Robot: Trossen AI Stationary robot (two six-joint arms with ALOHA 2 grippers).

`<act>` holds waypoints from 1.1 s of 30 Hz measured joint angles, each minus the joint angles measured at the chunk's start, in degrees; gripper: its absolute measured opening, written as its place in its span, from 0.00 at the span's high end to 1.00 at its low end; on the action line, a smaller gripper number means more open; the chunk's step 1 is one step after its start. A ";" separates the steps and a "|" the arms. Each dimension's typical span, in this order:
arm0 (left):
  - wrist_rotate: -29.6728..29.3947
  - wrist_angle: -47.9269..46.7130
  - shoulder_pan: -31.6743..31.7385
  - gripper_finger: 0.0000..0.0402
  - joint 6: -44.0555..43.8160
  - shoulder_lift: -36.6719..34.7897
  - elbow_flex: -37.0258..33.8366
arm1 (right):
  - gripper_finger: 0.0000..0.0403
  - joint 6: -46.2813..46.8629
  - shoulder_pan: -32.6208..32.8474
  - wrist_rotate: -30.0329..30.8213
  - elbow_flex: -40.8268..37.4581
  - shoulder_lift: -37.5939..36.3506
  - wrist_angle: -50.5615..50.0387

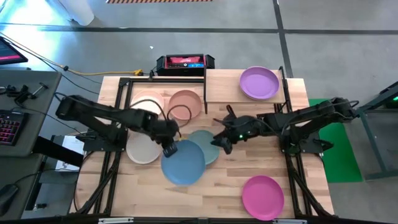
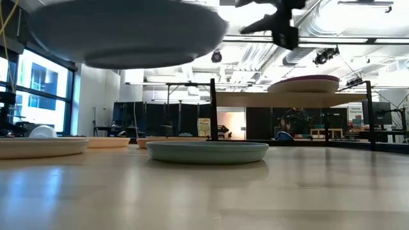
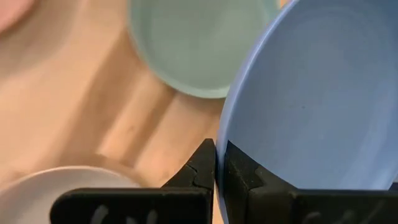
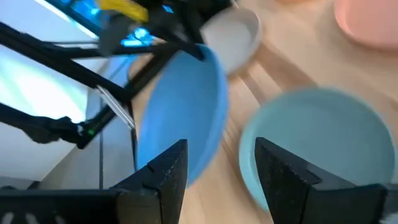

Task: Place and stack plates onto a shelf
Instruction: Stack the blue plate on top of the purple plate on the shelf

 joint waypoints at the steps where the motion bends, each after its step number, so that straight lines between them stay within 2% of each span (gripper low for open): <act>1: 0.14 -0.64 0.97 1.00 1.28 -0.47 0.00 | 0.58 -1.12 -0.41 -0.07 0.00 0.00 1.32; 7: 0.20 -5.05 5.91 1.00 8.88 -1.32 -0.02 | 0.58 -9.43 -3.18 0.40 0.00 0.00 9.76; 11: 0.88 -6.00 8.33 1.00 13.36 -1.32 -0.02 | 0.58 -8.69 -5.61 4.20 0.00 0.00 16.35; 14: 2.01 -6.00 10.01 1.00 16.19 -1.32 -0.02 | 0.58 -8.35 -7.51 4.78 0.00 0.00 19.95; 24: 3.98 -6.36 14.19 1.00 23.47 -1.32 0.28 | 0.58 -14.79 -9.01 4.78 0.02 0.00 20.48; 27: 3.10 -5.63 15.74 1.00 25.25 -1.32 1.85 | 0.58 -18.76 -9.41 5.38 0.02 0.00 20.48; 31: 1.38 -5.76 17.74 1.00 26.31 -1.32 5.31 | 0.58 -19.68 -11.50 5.70 0.14 0.00 20.19; 33: 1.34 -5.74 18.61 1.00 27.26 -1.32 7.12 | 0.58 -19.85 -12.73 5.72 1.91 0.00 16.25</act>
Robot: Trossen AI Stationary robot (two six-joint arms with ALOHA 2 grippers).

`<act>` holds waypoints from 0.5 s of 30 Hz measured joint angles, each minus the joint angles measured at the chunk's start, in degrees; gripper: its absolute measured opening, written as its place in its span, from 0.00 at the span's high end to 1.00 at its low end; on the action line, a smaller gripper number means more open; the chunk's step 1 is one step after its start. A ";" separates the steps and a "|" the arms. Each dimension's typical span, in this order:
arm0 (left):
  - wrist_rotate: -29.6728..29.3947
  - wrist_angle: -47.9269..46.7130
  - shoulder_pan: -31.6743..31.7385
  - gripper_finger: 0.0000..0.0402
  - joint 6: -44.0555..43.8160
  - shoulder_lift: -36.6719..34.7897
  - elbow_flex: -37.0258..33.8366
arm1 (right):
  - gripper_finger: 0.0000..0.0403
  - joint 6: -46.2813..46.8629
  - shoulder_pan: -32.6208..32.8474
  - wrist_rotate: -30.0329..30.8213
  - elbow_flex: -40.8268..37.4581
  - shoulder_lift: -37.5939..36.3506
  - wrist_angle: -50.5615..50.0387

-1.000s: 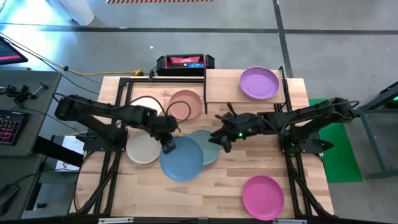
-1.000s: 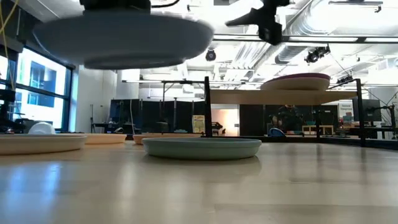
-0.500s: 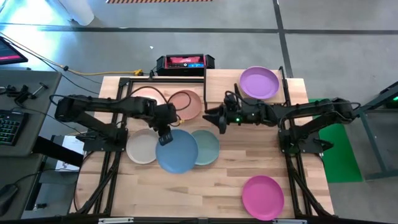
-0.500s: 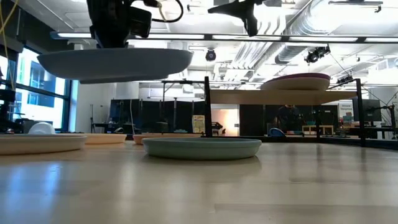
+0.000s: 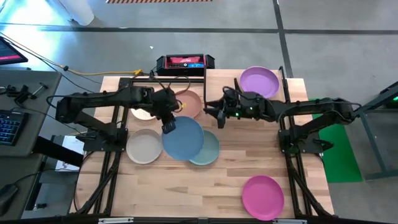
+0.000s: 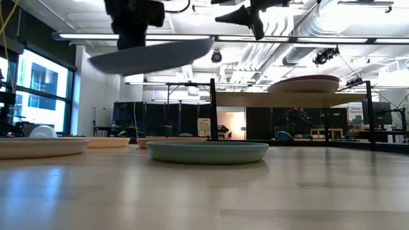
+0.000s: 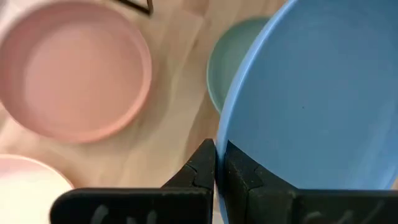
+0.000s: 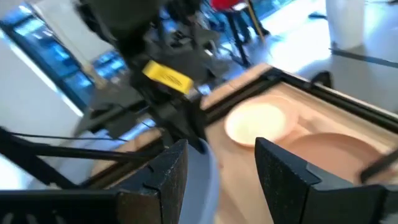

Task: Place and stack plates onto a shelf
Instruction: Stack the blue plate on top of the purple plate on the shelf

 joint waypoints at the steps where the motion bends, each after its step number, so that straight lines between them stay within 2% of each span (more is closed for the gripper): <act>1: -0.13 -0.06 0.37 1.00 0.42 0.00 0.79 | 0.58 -0.39 -0.64 0.01 1.57 0.00 -3.12; 7: -2.67 -0.15 2.66 1.00 1.14 0.00 3.18 | 0.58 -4.25 -3.24 1.62 13.92 0.00 -24.31; 15: -4.61 -0.16 5.47 1.00 0.71 0.29 3.24 | 0.58 -4.74 -3.74 7.81 27.24 3.07 -43.25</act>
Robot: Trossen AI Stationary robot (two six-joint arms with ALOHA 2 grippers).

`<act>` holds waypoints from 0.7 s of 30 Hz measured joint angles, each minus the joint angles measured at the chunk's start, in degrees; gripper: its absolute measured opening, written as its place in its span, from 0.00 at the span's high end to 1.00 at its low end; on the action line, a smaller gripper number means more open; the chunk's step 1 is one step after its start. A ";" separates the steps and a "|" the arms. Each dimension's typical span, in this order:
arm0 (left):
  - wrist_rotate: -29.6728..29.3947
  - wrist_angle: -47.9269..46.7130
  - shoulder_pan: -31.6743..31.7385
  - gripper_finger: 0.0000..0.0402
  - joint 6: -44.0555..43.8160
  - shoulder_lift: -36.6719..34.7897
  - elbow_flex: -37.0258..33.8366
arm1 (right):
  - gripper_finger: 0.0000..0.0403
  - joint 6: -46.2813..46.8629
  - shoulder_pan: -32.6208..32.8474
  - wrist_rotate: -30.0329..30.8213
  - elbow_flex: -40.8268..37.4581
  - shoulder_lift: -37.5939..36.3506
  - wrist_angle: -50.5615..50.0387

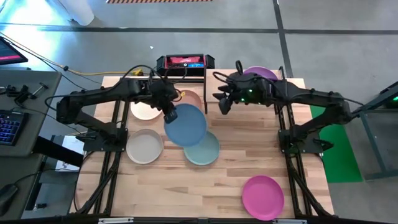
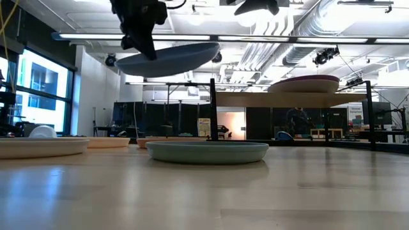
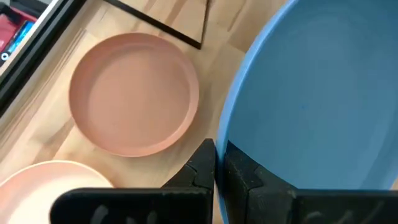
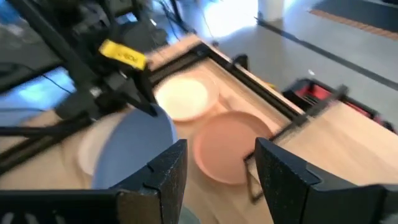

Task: Place and stack plates onto a shelf
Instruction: Stack the blue plate on top of the purple plate on the shelf

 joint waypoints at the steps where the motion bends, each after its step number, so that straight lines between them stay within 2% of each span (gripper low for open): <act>1: -0.01 -0.03 0.20 1.00 -0.32 0.03 0.00 | 0.58 0.11 0.08 0.55 1.41 0.98 -2.05; 10: -0.68 1.01 0.35 1.00 -2.71 -0.01 0.00 | 0.58 0.44 1.63 -0.35 12.18 13.03 -14.68; 14: -1.13 1.01 0.14 1.00 -3.38 -0.01 0.00 | 0.58 1.39 2.76 -2.60 16.05 17.77 -16.47; 21: -1.29 1.03 0.02 1.00 -3.84 -0.01 0.00 | 0.58 2.81 3.80 -2.25 20.37 22.69 -21.13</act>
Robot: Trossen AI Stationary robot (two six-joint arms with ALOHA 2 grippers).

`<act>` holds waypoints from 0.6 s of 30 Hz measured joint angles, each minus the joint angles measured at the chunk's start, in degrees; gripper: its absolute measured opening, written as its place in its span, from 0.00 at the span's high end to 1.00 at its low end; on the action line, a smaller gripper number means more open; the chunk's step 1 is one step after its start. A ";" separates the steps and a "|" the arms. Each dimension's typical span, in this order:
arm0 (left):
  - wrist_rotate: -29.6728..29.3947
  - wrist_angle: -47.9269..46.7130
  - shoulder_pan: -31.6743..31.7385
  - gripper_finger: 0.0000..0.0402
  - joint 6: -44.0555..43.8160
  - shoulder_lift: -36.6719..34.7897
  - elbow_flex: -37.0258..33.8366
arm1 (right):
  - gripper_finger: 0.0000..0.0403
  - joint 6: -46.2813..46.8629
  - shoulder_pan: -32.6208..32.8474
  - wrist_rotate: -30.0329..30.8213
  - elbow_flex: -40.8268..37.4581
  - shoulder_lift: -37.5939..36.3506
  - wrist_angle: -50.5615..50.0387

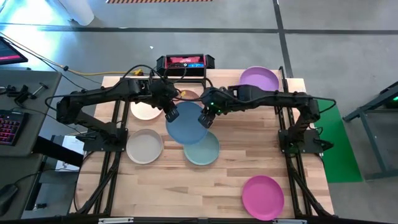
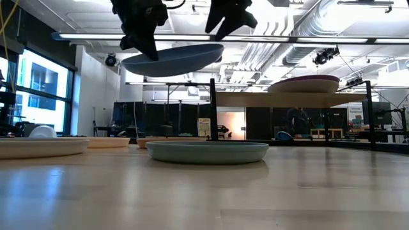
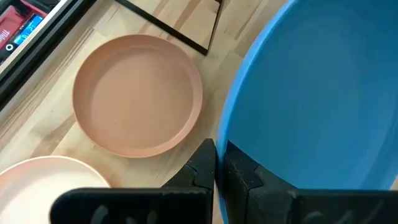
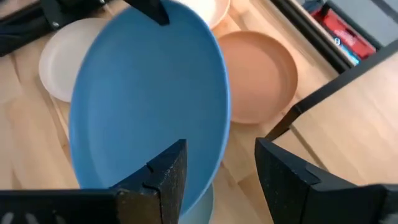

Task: Place and stack plates onto a shelf
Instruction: Stack the blue plate on top of the purple plate on the shelf

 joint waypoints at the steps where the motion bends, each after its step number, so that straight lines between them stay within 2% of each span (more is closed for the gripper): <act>1: 0.00 0.02 0.00 1.00 0.00 0.00 0.00 | 0.58 0.49 0.01 0.00 0.07 0.32 -0.10; 9: 0.02 0.30 0.02 1.00 0.00 0.00 0.00 | 0.58 4.78 0.44 1.49 -1.59 0.56 -0.93; 18: 0.02 2.07 -0.05 1.00 -0.33 0.00 0.00 | 0.59 5.26 0.64 1.49 -1.59 0.83 -0.75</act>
